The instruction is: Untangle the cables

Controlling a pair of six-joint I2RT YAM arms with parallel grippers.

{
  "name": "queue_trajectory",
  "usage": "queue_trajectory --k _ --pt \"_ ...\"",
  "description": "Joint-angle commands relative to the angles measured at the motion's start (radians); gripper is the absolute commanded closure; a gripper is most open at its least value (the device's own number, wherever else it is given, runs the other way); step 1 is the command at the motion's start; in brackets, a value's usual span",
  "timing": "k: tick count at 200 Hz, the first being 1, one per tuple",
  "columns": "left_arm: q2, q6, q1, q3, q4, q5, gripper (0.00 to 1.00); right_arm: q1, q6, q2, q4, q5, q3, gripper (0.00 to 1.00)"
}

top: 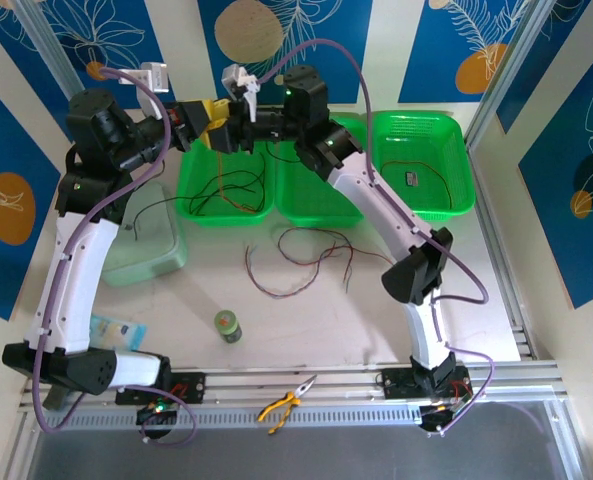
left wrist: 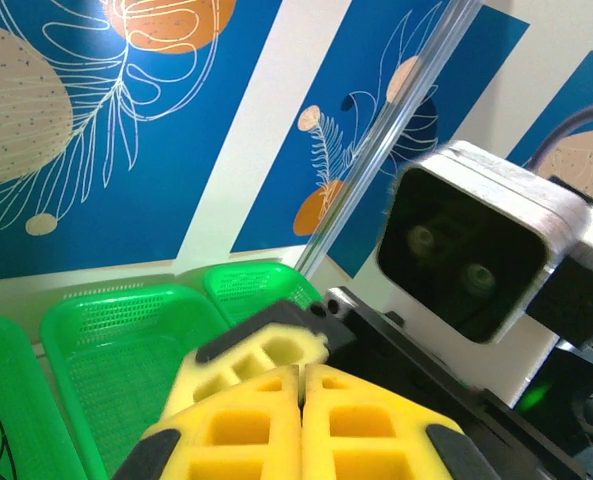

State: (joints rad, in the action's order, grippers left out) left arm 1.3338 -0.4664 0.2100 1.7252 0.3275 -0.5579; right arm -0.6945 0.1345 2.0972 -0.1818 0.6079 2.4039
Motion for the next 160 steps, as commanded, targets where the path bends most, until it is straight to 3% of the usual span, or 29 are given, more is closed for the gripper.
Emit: queue_trajectory --k 1,21,38,42,51,55,79,129,160 --pt "-0.014 0.003 0.01 0.024 -0.02 0.005 1.0 -0.005 0.031 0.046 -0.11 0.04 0.106 0.78" --pt "-0.023 0.03 0.009 0.019 -0.004 0.02 1.0 -0.004 0.014 0.042 -0.142 0.024 0.116 1.0" --pt "-0.033 0.051 0.01 0.008 0.001 0.035 0.98 -0.005 -0.006 0.023 -0.166 0.009 0.103 1.0" --pt "-0.034 0.057 0.01 0.006 0.002 0.037 0.86 -0.005 -0.01 0.018 -0.17 0.005 0.099 1.0" --pt "-0.038 0.071 0.009 0.002 0.003 0.04 0.47 -0.003 -0.018 0.006 -0.176 -0.007 0.09 1.0" --pt "-0.039 0.079 0.009 0.001 0.006 0.044 0.36 -0.003 -0.022 0.0 -0.178 -0.011 0.085 1.0" --pt "-0.052 0.13 0.01 0.011 0.041 0.079 0.01 0.014 -0.027 -0.033 -0.183 -0.033 0.066 1.0" --pt "-0.04 0.345 0.003 0.139 0.262 0.215 0.0 0.074 -0.048 -0.084 -0.219 -0.046 0.079 1.0" --pt "-0.068 0.464 -0.001 0.094 0.247 0.156 0.0 0.109 -0.061 -0.133 -0.302 -0.023 0.127 1.0"
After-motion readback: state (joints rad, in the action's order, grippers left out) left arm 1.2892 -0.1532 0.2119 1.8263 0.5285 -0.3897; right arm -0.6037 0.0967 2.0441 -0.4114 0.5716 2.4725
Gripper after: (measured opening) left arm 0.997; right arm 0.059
